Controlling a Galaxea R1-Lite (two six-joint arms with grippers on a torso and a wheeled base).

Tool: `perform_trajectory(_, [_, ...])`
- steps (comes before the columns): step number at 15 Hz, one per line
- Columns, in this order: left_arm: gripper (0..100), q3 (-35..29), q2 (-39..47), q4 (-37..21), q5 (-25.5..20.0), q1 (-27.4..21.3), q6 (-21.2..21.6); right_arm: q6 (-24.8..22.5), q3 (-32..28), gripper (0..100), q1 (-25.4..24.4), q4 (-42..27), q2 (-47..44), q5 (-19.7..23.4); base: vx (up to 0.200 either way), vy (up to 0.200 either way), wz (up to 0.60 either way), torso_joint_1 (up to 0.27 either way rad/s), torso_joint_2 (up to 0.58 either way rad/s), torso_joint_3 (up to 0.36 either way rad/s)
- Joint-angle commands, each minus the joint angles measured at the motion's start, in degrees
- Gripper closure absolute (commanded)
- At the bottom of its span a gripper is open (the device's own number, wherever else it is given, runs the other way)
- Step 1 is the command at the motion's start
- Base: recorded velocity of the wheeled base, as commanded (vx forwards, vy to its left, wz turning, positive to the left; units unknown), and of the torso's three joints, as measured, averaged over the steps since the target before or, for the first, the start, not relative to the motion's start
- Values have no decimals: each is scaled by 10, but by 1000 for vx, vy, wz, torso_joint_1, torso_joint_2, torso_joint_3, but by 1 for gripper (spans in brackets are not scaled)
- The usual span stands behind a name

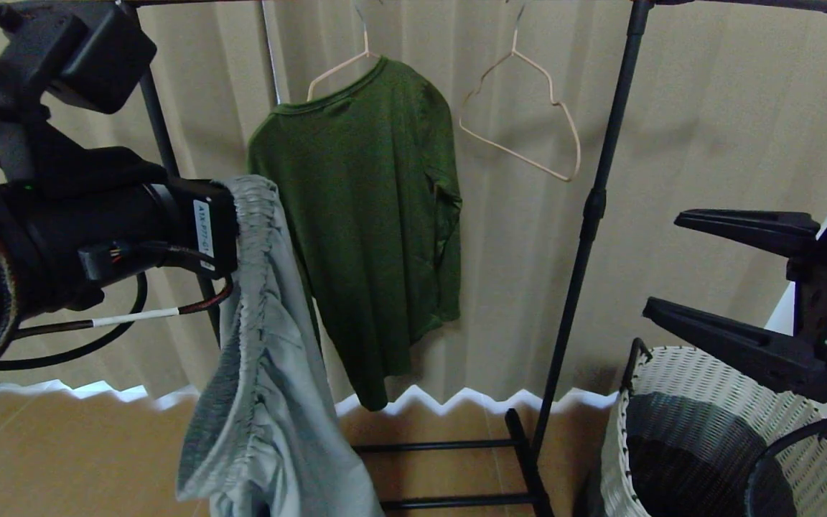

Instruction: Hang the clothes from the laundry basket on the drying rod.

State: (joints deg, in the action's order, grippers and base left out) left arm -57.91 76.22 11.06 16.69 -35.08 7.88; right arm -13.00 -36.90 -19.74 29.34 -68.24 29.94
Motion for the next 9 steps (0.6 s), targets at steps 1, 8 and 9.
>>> perform_trajectory(1, [100, 14, -16, 0, 0, 1, -1, -1, 8, 0, 12, 0, 4, -4, 0, 0, 0, 0, 0, 0])
perform_trajectory(8, [100, 87, -99, -1, -5, 64, 1, -2, 130, 0, 55, 162, -1, -95, 0, 0, 0, 0, 0, 0])
perform_trajectory(9, [100, 90, -102, -1, -5, 64, 2, -2, 136, 0, 64, 174, -6, -95, 0, 0, 0, 0, 0, 0])
